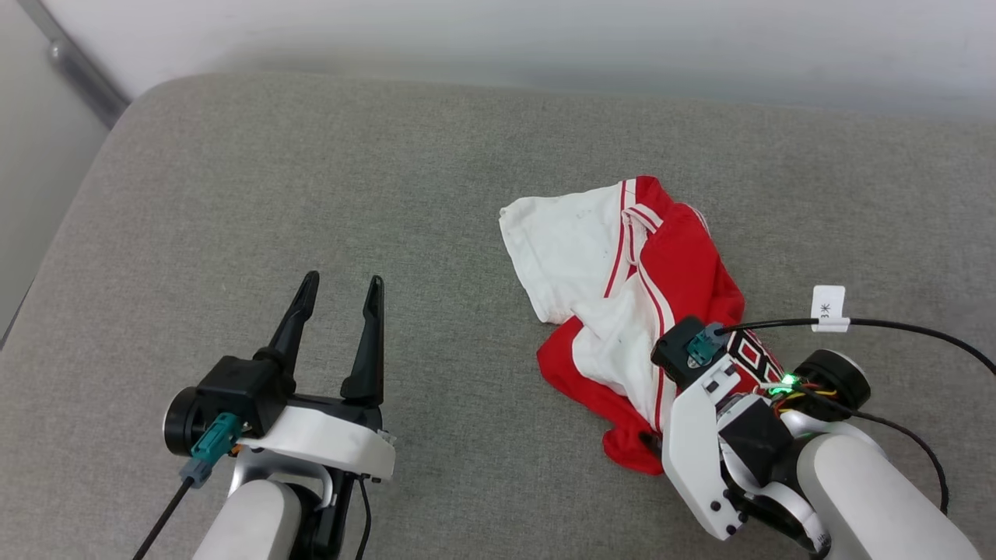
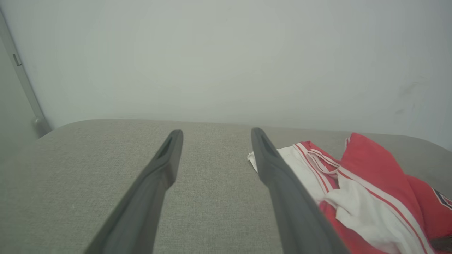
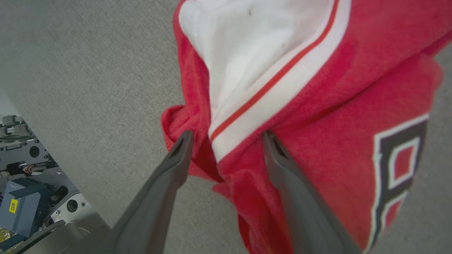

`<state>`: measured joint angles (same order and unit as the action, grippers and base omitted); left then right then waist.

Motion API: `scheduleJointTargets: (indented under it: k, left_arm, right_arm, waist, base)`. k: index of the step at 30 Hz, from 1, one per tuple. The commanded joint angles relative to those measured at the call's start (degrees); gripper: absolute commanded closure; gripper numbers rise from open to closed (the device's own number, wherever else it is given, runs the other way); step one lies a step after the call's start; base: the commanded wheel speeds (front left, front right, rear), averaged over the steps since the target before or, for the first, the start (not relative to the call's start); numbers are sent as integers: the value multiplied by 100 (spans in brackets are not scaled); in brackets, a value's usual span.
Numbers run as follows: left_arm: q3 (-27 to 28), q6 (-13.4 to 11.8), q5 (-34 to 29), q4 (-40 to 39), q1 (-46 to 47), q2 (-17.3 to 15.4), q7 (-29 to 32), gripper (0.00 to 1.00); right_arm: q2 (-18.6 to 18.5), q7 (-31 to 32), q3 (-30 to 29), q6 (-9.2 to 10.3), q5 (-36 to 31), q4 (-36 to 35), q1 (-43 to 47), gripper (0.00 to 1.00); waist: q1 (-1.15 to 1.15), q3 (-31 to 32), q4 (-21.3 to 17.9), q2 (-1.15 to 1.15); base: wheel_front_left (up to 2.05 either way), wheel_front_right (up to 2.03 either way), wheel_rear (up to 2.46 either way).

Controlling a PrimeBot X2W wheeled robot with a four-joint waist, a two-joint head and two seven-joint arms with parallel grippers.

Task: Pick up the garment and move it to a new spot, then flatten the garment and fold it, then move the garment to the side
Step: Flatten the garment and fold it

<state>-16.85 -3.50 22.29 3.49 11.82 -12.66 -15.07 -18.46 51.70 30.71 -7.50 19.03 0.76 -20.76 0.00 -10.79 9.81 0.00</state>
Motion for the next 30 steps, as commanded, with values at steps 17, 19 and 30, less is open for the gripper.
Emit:
scheduleJointTargets:
  k: [17,19,30]
  left_arm:
    - [444,235,-300,150,-242,218,-15,0]
    - [476,242,-298,149,-300,226,-15,0]
    - [554,288,-327,155,-367,199,-15,0]
  right_arm:
    - [378,-1069,-1399,2,-79,318,-311,100]
    - [536,-1170,-1962,2,-152,358,-140,100]
    - [1476,-1552,-4918,1,-127,885,1058,100]
  waist:
    - [0,281,-406,0]
    - [0,316,-495,0]
    - [0,304,-791,0]
  base:
    - [0,0,0]
    - [0,0,0]
    - [0,0,0]
